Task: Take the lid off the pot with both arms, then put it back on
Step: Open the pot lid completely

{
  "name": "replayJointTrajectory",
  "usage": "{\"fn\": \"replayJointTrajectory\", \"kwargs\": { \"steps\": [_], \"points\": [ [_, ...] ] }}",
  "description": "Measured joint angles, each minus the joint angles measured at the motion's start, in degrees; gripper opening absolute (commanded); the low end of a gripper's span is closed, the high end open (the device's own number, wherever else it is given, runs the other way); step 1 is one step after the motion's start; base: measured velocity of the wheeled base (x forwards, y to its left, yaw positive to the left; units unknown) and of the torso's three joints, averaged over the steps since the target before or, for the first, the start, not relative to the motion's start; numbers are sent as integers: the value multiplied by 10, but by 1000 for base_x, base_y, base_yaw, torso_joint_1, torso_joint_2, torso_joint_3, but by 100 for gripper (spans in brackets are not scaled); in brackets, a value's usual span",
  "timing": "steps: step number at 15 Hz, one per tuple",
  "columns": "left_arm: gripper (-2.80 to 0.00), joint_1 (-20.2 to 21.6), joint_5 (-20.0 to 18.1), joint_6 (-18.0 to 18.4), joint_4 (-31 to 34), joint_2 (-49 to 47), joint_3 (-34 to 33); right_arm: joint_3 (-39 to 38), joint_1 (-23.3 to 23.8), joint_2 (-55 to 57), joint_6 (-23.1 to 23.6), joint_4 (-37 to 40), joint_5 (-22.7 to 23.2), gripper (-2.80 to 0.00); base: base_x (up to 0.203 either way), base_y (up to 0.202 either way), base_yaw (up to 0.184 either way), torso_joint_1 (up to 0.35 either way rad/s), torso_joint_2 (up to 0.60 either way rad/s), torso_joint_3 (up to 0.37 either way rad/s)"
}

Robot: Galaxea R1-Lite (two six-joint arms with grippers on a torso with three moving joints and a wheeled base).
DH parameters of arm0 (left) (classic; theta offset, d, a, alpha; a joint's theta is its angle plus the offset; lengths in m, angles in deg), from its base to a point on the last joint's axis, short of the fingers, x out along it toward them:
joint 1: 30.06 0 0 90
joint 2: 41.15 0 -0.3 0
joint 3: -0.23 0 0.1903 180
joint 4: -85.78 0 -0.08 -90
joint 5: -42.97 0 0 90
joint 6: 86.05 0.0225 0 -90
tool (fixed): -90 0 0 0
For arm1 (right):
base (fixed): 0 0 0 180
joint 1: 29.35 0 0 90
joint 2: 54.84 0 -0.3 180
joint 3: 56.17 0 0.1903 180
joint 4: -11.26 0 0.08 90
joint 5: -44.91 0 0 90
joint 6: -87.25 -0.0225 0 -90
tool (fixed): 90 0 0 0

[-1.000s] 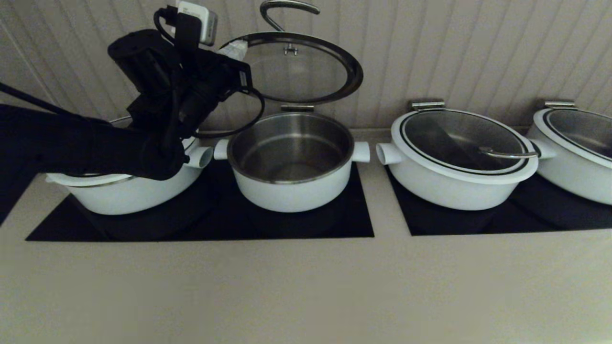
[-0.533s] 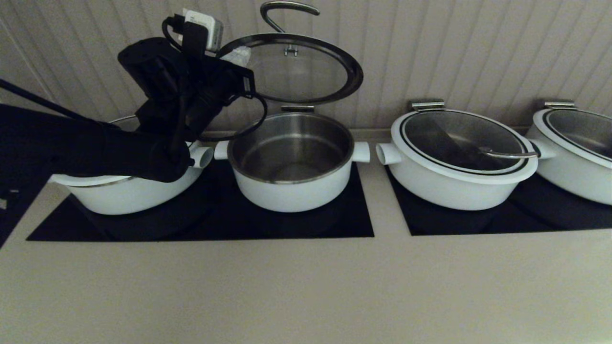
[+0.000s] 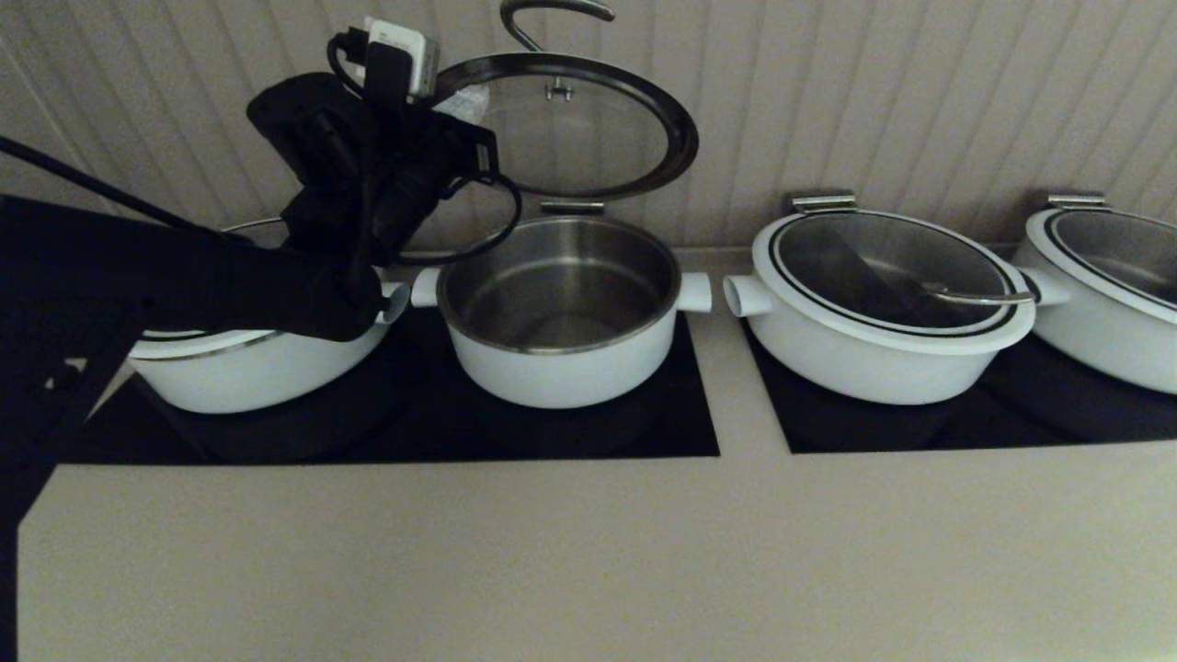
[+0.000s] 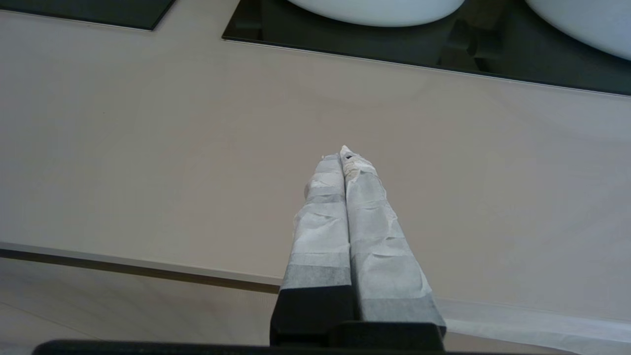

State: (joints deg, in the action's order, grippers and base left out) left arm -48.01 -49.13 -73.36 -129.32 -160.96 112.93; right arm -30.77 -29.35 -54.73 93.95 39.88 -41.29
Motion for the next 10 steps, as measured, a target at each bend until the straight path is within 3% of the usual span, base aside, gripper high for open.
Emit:
{"fn": "replayJointTrajectory", "kwargs": {
  "steps": [10],
  "points": [
    [-280, 22, -1, 7, 5, -29, 68, 0, 0, 0, 0, -1, 0, -280, 0, 0, 0, 0, 0, 0]
  ]
}}
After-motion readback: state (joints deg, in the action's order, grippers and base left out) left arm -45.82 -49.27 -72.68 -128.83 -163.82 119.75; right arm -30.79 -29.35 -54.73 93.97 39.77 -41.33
